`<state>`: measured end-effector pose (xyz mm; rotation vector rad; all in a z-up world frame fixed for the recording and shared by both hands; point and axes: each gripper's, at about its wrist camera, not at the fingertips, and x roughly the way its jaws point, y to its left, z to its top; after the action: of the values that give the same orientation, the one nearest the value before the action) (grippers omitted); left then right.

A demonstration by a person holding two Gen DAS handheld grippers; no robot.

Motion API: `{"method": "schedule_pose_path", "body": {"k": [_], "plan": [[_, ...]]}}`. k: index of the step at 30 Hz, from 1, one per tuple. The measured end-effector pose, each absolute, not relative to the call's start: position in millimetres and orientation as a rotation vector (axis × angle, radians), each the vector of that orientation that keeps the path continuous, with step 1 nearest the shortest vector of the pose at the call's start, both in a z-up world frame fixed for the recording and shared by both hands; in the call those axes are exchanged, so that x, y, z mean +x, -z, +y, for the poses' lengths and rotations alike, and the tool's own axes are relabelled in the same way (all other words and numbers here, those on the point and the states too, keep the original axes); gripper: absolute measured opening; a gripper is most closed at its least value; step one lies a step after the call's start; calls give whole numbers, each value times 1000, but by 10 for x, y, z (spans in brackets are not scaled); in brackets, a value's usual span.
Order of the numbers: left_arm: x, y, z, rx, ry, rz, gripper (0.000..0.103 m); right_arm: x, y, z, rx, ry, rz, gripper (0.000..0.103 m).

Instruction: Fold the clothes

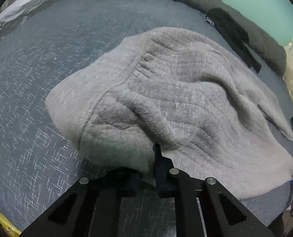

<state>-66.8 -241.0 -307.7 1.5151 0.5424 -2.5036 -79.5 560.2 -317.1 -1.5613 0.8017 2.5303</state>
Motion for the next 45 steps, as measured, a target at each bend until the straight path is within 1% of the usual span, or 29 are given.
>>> {"method": "schedule_pose_path", "body": {"k": [4, 5, 6, 7, 9, 11, 12, 15, 21, 25, 30, 37, 39, 43, 45], "plan": [[-624, 3012, -2442, 1499, 2528, 555, 7, -792, 3147, 5599, -1544, -2575, 816, 66], [-617, 2995, -2432, 1496, 2533, 555, 7, -788, 3143, 5599, -1541, -2587, 819, 62], [-615, 2982, -2402, 1495, 2537, 553, 7, -782, 3142, 5610, -1534, -2601, 827, 49], [-614, 2968, -2372, 1495, 2541, 552, 7, -776, 3141, 5621, -1527, -2614, 834, 41], [-608, 2917, -2308, 1495, 2545, 546, 7, -750, 3132, 5666, -1514, -2611, 840, 18], [-556, 2865, -2322, 1490, 2549, 549, 7, -708, 3100, 5708, -1491, -2616, 849, 9], [-585, 2862, -2306, 1490, 2550, 549, 7, -680, 3073, 5726, -1476, -2623, 856, 7], [-673, 2845, -2305, 1492, 2558, 543, 6, -633, 2945, 5747, -1444, -2678, 839, 4], [-283, 2553, -2376, 1494, 2578, 548, 6, -555, 2626, 5730, -1409, -2739, 860, 3], [-191, 2445, -2370, 1495, 2602, 557, 6, -489, 2463, 5737, -1423, -2768, 812, 3], [-47, 2472, -2419, 1516, 2594, 601, 6, -405, 2611, 5784, -1485, -2718, 795, 3], [35, 2738, -2541, 1540, 2544, 680, 6, -351, 3008, 5862, -1539, -2647, 812, 3], [4, 2726, -2549, 1538, 2549, 680, 5, -336, 2967, 5870, -1521, -2661, 827, 3], [-14, 2521, -2590, 1507, 2594, 671, 5, -312, 2707, 5892, -1473, -2728, 811, 3], [-16, 2467, -2625, 1492, 2599, 675, 5, -314, 2751, 5884, -1510, -2713, 778, 3]]}}
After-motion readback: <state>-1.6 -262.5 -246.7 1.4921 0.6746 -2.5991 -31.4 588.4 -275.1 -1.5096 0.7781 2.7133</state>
